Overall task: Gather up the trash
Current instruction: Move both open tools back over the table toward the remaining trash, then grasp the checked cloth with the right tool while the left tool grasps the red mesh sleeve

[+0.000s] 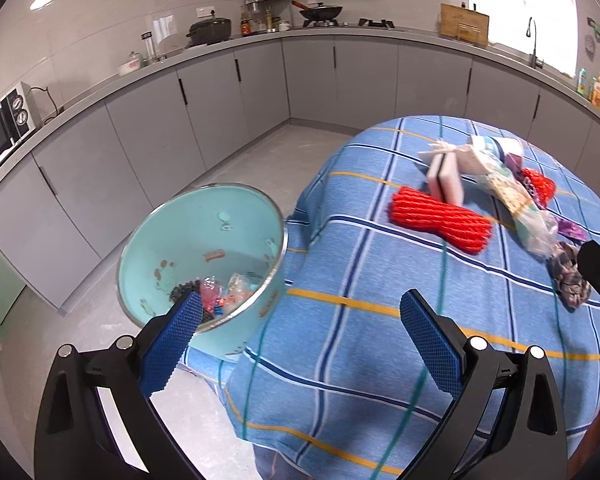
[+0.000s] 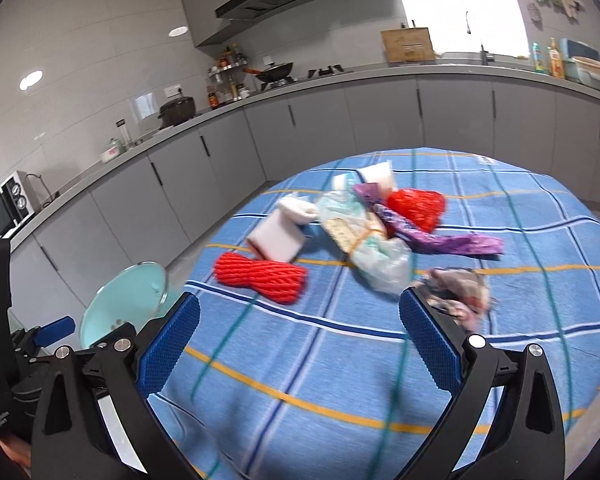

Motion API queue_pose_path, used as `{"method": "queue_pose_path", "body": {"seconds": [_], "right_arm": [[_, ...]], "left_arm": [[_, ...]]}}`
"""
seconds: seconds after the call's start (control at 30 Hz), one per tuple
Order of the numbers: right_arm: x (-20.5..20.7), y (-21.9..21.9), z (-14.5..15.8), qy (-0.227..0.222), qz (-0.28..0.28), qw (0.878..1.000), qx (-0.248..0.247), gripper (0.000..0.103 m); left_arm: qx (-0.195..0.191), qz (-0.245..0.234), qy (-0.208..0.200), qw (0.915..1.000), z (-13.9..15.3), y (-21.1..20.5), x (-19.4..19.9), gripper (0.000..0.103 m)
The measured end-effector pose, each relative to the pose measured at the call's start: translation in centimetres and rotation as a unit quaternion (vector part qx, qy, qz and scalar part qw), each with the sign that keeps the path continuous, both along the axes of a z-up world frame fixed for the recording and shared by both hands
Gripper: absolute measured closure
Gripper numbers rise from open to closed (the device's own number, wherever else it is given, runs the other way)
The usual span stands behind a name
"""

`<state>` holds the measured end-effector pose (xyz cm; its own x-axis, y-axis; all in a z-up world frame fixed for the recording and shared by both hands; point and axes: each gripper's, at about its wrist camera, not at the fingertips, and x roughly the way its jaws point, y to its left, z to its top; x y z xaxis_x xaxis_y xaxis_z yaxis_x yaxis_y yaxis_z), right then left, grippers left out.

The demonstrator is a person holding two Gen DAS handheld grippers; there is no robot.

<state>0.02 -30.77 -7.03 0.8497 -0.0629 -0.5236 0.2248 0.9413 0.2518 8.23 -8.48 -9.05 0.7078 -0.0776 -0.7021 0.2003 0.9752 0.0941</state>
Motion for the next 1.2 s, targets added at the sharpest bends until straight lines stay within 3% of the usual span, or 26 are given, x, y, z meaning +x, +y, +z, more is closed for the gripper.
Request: {"method": "queue_pose_path", "body": {"seconds": [0.47,0.83,0.97,1.07,1.2], "right_arm": [[-3.7,-6.6,-2.8,0.03,-0.082,0.996,0.01,0.005],[-0.9,-10.1,-4.2,0.073,-0.099,0.992,0.03,0.008],[0.9,-10.2,-4.9,0.102,-0.092,0.99,0.03,0.016],[1.9,-10.0,-5.6,0.121,-0.086,0.989,0.025,0.017],[2.5,-10.5,-6.6,0.146,-0.073,0.985,0.051,0.038]], "left_arm": [[-0.003,-0.055,0.028,0.9981,-2.1,-4.2,-1.3,0.006],[-0.012,-0.074,0.039,0.9964,-3.1,-5.8,0.6,0.006],[-0.012,-0.07,0.035,0.9968,-3.0,-6.4,2.1,0.006],[-0.016,-0.069,0.03,0.997,-2.6,-6.9,3.3,0.006],[-0.014,-0.07,0.022,0.9972,-2.4,-7.5,4.9,0.006]]}}
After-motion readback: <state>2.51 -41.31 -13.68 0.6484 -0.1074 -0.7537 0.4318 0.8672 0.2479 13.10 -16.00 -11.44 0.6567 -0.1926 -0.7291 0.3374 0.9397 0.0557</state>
